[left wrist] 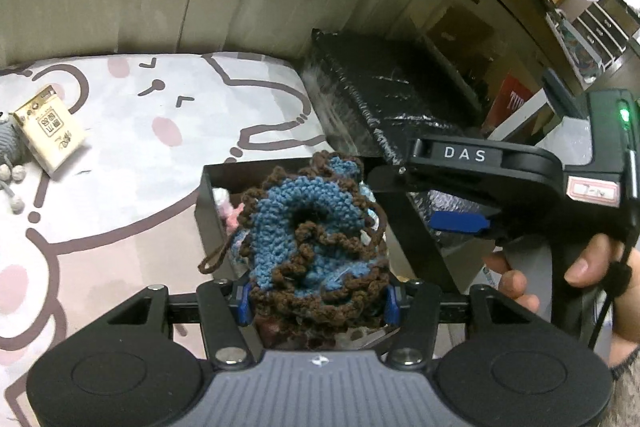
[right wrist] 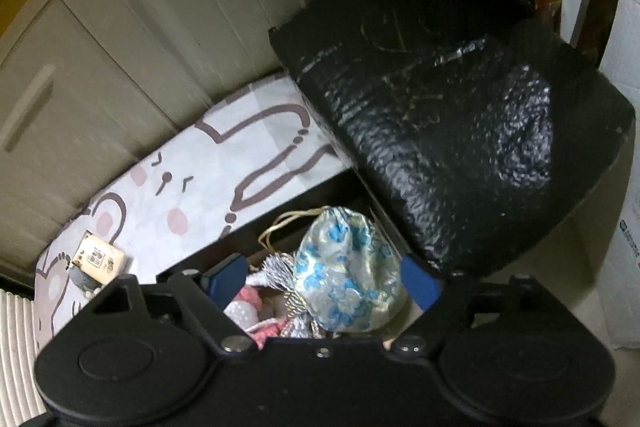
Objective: Organize objects
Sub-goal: 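Lower the floral pouch and crochet bag into the box and open both grippers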
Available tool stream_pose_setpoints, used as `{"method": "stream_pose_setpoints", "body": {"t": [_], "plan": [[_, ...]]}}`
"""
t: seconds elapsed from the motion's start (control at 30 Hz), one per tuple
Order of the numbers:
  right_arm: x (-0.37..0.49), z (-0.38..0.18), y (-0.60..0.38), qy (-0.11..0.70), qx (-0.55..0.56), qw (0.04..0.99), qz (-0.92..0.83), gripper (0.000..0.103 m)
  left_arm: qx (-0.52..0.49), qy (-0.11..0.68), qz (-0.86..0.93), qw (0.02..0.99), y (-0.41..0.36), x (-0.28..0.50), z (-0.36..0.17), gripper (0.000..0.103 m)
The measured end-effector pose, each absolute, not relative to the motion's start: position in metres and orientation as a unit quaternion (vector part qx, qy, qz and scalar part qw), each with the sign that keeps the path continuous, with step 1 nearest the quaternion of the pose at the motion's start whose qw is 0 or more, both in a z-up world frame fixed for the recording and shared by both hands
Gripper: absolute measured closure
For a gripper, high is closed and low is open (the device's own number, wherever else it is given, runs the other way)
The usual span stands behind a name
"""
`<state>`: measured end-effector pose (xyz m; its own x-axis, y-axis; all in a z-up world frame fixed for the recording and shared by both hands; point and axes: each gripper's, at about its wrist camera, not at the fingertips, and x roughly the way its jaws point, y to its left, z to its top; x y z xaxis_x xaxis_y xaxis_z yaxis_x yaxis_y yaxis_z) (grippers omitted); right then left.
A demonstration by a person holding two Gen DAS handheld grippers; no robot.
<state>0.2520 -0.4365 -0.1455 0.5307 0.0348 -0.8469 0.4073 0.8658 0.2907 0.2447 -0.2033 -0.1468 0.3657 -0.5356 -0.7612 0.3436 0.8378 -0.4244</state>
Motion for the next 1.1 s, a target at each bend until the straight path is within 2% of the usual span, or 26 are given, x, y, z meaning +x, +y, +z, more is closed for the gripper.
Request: {"method": "stream_pose_setpoints", "body": {"t": [0.2,0.3,0.37,0.7,1.1], "plan": [[0.248,-0.13,-0.436,0.452,0.219,0.857,-0.111,0.024,-0.124,0.481,-0.268,0.825,-0.217,0.257,-0.149,0.045],[0.245,-0.124,-0.438,0.446,0.218,0.861,-0.111,0.024,-0.136,0.468,-0.258,0.834,-0.219,0.263,-0.153,0.032],[0.244,-0.123,-0.438,0.446,0.218,0.861,-0.112,0.024,-0.133,0.474,-0.253,0.833,-0.22,0.267,-0.156,0.028],[0.247,-0.126,-0.43,0.458,0.193,0.86,-0.113,0.029,-0.102,0.482,-0.231,0.839,-0.206,0.273,-0.156,0.029],[0.237,-0.112,-0.426,0.447,0.178,0.87,-0.111,0.029,-0.075,0.47,-0.212,0.853,-0.193,0.273,-0.14,0.03]]}}
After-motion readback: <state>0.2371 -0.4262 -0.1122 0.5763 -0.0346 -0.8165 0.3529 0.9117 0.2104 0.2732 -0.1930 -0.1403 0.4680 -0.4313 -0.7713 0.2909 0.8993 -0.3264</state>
